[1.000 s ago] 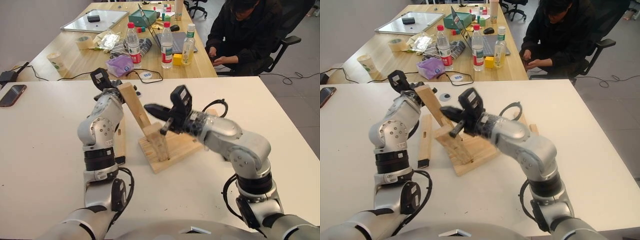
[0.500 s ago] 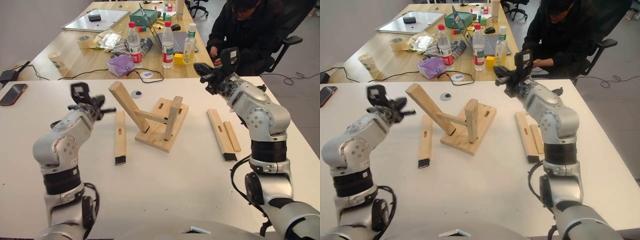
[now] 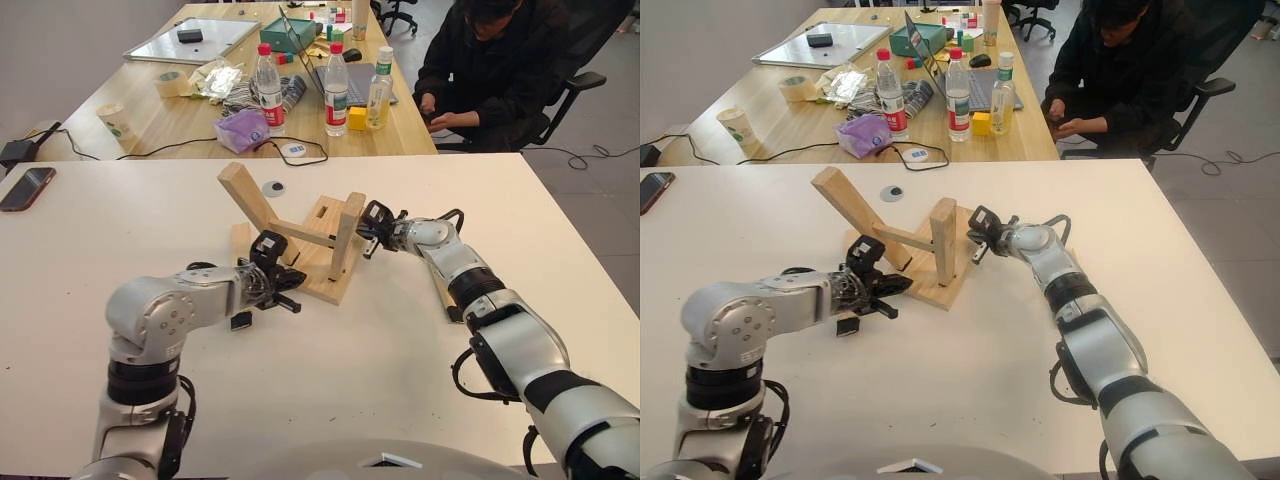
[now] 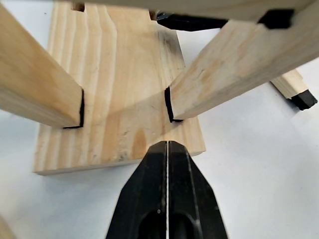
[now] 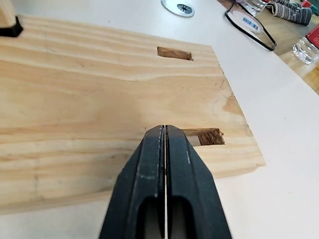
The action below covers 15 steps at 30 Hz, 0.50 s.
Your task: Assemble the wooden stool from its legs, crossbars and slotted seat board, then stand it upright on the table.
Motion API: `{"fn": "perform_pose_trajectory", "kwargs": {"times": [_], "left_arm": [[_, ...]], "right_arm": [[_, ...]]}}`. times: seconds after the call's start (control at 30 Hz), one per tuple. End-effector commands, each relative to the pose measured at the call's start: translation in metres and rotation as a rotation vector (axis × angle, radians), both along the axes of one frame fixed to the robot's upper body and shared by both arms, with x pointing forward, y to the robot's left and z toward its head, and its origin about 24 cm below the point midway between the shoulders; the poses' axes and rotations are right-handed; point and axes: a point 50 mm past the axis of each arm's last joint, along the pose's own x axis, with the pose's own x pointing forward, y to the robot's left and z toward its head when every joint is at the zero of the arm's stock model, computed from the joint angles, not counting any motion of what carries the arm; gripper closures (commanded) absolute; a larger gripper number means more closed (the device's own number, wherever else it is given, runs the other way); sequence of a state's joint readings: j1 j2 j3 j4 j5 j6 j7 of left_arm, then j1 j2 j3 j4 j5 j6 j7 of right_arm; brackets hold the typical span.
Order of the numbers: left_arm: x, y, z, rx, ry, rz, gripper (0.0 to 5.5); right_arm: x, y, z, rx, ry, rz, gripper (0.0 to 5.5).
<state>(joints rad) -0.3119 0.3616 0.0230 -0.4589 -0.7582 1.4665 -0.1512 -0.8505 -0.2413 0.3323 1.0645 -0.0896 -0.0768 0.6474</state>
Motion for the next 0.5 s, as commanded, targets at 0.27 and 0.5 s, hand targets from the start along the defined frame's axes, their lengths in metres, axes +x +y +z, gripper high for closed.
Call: {"fn": "perform_pose_trajectory", "kwargs": {"times": [0.27,0.5], "left_arm": [[0.009,-0.005,-0.033,0.077,0.036,0.094,5.50],[0.011,0.012,-0.040,0.167,0.017,0.145,5.50]], "right_arm": [[-0.017,0.002,-0.028,-0.378,0.219,0.292,5.47],[-0.049,-0.009,-0.036,-0.517,0.352,0.626,5.47]]}}
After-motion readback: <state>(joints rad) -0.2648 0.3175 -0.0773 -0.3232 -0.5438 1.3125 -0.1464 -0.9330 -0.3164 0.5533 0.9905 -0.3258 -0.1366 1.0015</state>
